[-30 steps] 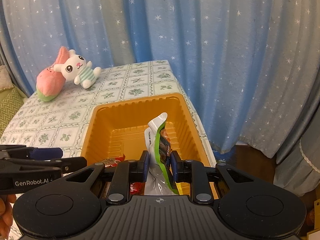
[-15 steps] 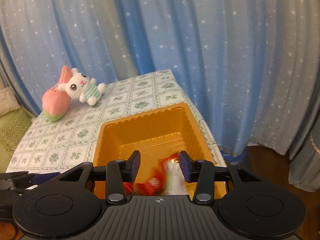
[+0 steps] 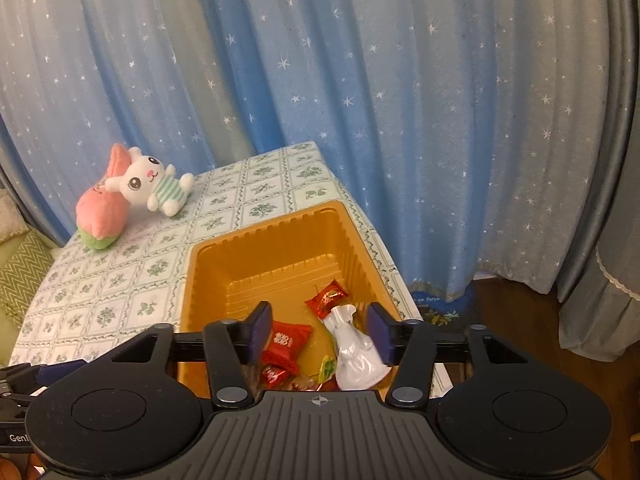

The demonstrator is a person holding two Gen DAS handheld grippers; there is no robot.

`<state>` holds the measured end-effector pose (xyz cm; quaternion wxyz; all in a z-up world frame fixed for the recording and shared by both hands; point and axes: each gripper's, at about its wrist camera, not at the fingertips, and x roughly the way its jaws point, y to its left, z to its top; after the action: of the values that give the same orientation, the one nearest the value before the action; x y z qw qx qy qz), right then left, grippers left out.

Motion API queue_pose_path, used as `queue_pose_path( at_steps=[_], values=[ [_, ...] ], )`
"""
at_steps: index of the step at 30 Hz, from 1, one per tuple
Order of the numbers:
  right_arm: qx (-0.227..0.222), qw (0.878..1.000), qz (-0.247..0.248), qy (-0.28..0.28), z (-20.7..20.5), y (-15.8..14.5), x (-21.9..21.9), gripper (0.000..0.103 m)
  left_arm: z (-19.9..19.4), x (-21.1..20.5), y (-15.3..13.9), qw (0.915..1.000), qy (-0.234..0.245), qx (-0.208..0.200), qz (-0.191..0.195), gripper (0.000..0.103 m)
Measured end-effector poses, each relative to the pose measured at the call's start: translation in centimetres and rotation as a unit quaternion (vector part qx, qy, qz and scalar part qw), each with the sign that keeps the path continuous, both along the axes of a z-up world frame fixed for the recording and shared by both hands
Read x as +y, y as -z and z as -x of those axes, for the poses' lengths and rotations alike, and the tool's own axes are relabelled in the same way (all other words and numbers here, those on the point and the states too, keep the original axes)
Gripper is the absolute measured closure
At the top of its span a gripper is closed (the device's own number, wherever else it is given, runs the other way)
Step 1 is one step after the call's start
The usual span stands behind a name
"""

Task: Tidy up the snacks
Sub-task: 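Lower both snacks into the tray and open both tools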

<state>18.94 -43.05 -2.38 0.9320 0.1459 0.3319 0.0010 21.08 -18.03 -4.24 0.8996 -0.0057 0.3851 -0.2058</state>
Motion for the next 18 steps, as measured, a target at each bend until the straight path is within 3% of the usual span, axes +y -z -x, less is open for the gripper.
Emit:
queue_pose_path(
  at_steps=[7,18],
  values=[
    [0.007,1.0,0.011,-0.018,3.1,-1.8,1.7,0.028,3.4,1.4,-2.3,0.9997,-0.013,-0.022,0.004,0.0],
    [0.006,0.999,0.03,-0.023,8.6,-3.9,4.7,0.022,8.5,4.0,-5.2,0.9981,-0.037,-0.046,0.021,0.0]
  ],
)
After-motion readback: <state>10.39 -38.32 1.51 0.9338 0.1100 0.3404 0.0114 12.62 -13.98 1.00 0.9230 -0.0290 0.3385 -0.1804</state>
